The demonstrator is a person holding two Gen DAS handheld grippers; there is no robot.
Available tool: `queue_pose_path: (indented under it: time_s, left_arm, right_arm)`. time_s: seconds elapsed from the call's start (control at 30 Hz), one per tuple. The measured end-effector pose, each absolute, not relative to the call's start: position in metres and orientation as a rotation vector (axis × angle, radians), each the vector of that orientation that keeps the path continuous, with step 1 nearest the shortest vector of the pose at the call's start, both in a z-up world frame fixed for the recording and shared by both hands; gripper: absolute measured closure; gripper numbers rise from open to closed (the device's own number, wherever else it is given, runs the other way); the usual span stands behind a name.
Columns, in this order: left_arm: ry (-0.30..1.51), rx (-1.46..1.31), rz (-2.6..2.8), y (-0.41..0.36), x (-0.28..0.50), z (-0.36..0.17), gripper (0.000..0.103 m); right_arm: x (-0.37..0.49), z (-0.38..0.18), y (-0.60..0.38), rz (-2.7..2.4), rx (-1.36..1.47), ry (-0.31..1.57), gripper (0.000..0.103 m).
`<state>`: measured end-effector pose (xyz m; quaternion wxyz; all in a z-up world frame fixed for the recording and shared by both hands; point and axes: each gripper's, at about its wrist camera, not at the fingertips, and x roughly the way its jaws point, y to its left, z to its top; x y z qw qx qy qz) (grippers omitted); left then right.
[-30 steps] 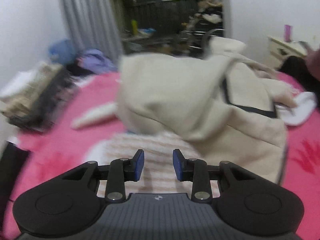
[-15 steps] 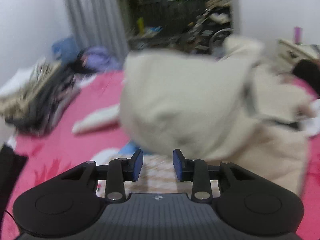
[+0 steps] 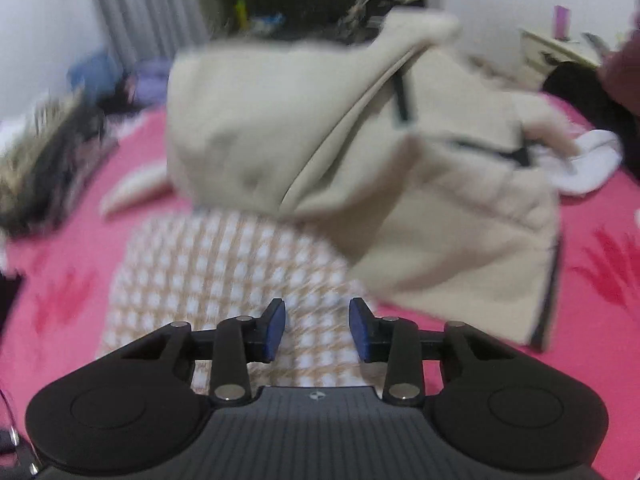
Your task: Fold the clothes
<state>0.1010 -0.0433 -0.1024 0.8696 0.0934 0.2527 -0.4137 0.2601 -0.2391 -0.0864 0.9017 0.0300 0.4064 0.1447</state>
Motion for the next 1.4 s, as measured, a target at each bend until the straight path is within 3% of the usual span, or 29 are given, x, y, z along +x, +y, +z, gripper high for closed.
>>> queue_pose_path:
  time_s: [0.13, 0.23, 0.4, 0.6, 0.77, 1.03, 1.17, 1.4]
  left_arm:
    - [0.422, 0.18, -0.764, -0.04, 0.133, -0.084, 0.057]
    - [0.496, 0.262, -0.689, -0.049, 0.172, -0.112, 0.06]
    - [0.499, 0.308, -0.732, -0.038, 0.176, -0.143, 0.062]
    - [0.519, 0.256, -0.75, -0.03, 0.184, -0.137, 0.062]
    - [0.494, 0.208, -0.738, -0.036, 0.171, -0.11, 0.06]
    - [0.45, 0.329, -0.709, -0.051, 0.18, -0.133, 0.058]
    - [0.459, 0.374, -0.667, -0.055, 0.171, -0.118, 0.058]
    - [0.415, 0.309, -0.635, -0.049, 0.139, -0.074, 0.057]
  right_arm:
    - [0.243, -0.066, -0.265, 0.303, 0.131, 0.831, 0.072]
    - [0.231, -0.077, -0.269, 0.309, 0.106, 0.882, 0.081]
    - [0.216, -0.132, -0.264, 0.294, 0.018, 0.914, 0.085]
    - [0.211, -0.123, -0.257, 0.265, -0.028, 0.879, 0.084]
    - [0.174, -0.069, -0.284, 0.221, 0.0, 0.827, 0.084]
    - [0.159, -0.092, -0.294, 0.163, -0.034, 0.884, 0.085]
    - [0.151, -0.103, -0.299, 0.134, -0.053, 0.911, 0.085]
    - [0.07, -0.046, -0.325, 0.001, -0.034, 0.814, 0.082]
